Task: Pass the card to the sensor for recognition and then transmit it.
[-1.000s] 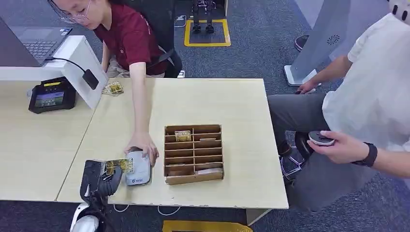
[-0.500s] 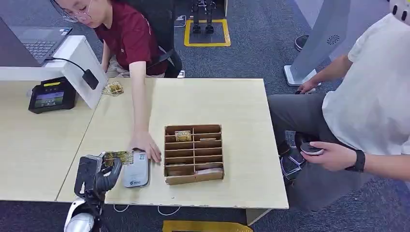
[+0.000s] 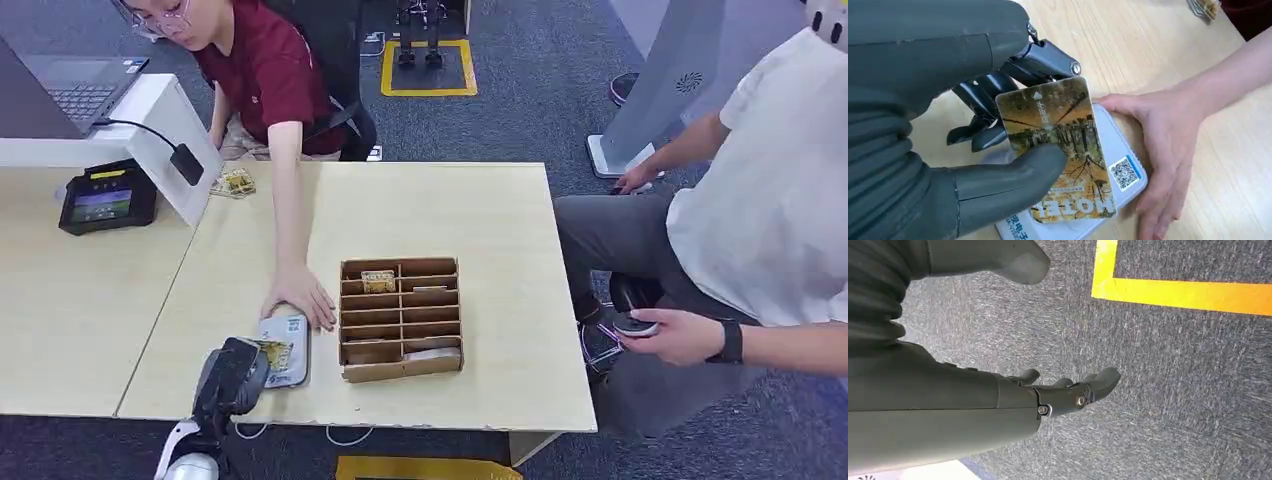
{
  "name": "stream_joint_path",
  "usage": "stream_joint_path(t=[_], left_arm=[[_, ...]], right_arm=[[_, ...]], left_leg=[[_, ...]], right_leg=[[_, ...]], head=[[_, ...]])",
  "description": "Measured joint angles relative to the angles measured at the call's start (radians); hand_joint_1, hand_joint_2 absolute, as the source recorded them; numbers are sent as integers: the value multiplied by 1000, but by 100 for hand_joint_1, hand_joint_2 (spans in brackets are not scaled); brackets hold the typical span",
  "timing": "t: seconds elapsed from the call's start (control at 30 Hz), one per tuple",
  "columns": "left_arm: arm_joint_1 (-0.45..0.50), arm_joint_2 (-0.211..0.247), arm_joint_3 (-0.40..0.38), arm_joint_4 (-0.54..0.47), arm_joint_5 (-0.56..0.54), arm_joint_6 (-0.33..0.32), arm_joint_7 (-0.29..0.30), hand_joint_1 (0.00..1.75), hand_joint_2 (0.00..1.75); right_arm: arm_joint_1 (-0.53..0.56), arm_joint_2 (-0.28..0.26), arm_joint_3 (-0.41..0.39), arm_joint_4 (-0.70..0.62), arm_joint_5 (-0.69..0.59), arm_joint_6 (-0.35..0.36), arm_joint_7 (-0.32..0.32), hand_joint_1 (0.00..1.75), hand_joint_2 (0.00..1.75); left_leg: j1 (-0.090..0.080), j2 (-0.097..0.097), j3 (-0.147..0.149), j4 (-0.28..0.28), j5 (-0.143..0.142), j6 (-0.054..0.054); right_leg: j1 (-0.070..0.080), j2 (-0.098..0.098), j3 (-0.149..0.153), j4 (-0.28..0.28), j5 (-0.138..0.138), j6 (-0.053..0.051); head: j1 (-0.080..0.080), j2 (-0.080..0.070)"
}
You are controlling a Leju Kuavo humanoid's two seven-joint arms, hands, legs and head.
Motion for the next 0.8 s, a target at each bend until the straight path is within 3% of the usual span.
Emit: stream_joint_path(t=[0.3,0.8], left_arm=[[-18,-11,4,76,-75,38,20,175,175],[-34,-19,8,114,-80,43,19,175,175]], right_arm=[[-1,0,8,0,0,-1,-4,0,175],[-2,0,12,0,0,-3,-5,0,175]], left_leg=[[0,0,0,0,0,0],[0,0,1,0,0,0]], right_leg=[[0,0,0,0,0,0],[0,0,1,0,0,0]], head=[[0,0],[0,0]])
